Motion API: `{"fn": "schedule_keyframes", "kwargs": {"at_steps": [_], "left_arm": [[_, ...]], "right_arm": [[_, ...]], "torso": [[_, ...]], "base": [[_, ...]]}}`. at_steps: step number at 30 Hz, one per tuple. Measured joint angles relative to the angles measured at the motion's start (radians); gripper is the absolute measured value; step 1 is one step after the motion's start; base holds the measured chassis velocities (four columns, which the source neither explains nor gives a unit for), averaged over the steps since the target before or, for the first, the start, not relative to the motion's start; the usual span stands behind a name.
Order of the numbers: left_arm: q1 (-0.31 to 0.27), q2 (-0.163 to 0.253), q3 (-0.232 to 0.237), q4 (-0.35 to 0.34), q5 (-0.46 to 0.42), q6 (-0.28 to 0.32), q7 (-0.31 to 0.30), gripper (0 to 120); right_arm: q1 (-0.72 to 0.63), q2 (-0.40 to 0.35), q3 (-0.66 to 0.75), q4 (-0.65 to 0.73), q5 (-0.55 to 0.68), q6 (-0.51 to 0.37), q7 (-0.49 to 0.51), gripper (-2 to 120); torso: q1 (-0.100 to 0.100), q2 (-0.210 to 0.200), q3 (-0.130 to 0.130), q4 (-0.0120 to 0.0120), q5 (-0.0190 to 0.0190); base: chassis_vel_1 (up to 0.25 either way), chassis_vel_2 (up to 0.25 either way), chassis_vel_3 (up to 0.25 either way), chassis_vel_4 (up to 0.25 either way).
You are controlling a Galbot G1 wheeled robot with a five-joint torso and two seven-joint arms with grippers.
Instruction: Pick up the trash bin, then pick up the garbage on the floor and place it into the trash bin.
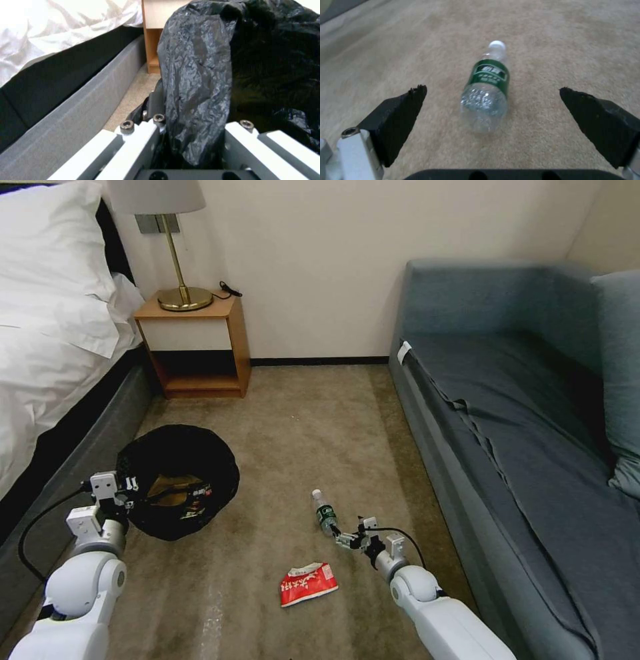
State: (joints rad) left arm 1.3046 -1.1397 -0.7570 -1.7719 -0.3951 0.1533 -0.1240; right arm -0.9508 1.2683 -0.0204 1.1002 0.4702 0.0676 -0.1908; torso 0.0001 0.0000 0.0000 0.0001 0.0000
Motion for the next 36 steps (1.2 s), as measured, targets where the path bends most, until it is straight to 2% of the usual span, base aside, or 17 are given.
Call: {"fn": "schedule_keyframes", "kwargs": {"at_steps": [8,10,11,14,15,17,18,19,24,26,30,31,36], "left_arm": [[-0.023,0.035,0.0,0.003,-0.029,0.012,0.004,4],[-0.026,0.045,0.0,0.003,-0.034,0.017,0.014,4],[-0.026,0.045,0.0,0.003,-0.034,0.017,0.014,4],[-0.03,0.051,0.0,0.014,-0.032,0.02,0.018,4],[-0.03,0.051,0.0,0.014,-0.032,0.02,0.018,4],[-0.035,0.053,-0.001,0.018,-0.032,0.023,0.017,4],[-0.035,0.053,-0.001,0.018,-0.032,0.023,0.017,4],[-0.039,0.054,0.0,0.019,-0.032,0.025,0.018,4],[-0.054,0.047,0.013,0.03,-0.023,0.027,0.017,4],[-0.062,0.034,0.028,0.04,-0.012,0.027,0.017,4],[-0.064,0.018,0.043,0.053,0.0,0.025,0.017,4],[-0.064,0.009,0.051,0.058,0.006,0.024,0.016,4],[-0.074,0.001,0.054,0.067,0.01,0.023,0.017,4]], "right_arm": [[0.005,-0.079,-0.075,0.082,-0.111,-0.033,-0.05,100],[0.006,-0.118,-0.094,0.114,-0.161,-0.042,-0.117,100],[0.006,-0.118,-0.094,0.114,-0.161,-0.042,-0.117,100],[0.0,-0.159,-0.097,0.147,-0.223,-0.042,-0.259,100],[0.0,-0.159,-0.097,0.147,-0.223,-0.042,-0.259,100],[-0.005,-0.172,-0.096,0.153,-0.265,-0.027,-0.361,100],[-0.005,-0.172,-0.096,0.153,-0.265,-0.027,-0.361,100],[-0.007,-0.173,-0.095,0.153,-0.282,-0.017,-0.408,100],[-0.005,-0.148,-0.111,0.122,-0.308,0.007,-0.419,100],[0.006,-0.098,-0.117,0.063,-0.328,0.048,-0.411,100],[0.02,-0.056,-0.121,-0.003,-0.344,0.085,-0.407,100],[0.028,-0.025,-0.122,-0.052,-0.352,0.108,-0.392,100],[0.039,0.019,-0.122,-0.133,-0.362,0.151,-0.34,100]], "torso": [[0.0,0.0,0.0,-0.0001,0.0],[0.0,0.0,0.0,-0.0001,0.0],[0.0,0.0,0.0,-0.0001,0.0],[0.0,0.0,0.0,-0.0001,0.0],[0.0,0.0,0.0,-0.0001,0.0],[0.0,0.0,0.0,-0.0002,-0.0002],[0.0,0.0,0.0,-0.0002,-0.0002],[0.0,0.0,0.0,-0.0002,0.0],[0.0,0.0,0.0,-0.0002,-0.0001],[0.0,0.0,0.0,-0.0003,-0.0001],[0.0,0.0,0.0,0.0,-0.0001],[0.0,0.0,0.0,0.0,-0.0004],[0.0,0.0,0.0,-0.0002,-0.0002]], "base": [[0.0,0.0,0.0,0.0],[0.0,0.0,0.0,0.0],[0.0,0.0,0.0,0.0],[0.0,0.0,0.0,0.0],[0.0,0.0,0.0,0.0],[0.0,0.0,0.0,0.0],[0.0,0.0,0.0,0.0],[0.0,0.0,0.0,0.0],[0.0,0.0,0.0,0.0],[0.0,0.0,0.0,0.0],[0.0,0.0,0.0,0.0],[0.0,0.0,0.0,0.0],[0.0,0.0,0.0,0.0]]}}
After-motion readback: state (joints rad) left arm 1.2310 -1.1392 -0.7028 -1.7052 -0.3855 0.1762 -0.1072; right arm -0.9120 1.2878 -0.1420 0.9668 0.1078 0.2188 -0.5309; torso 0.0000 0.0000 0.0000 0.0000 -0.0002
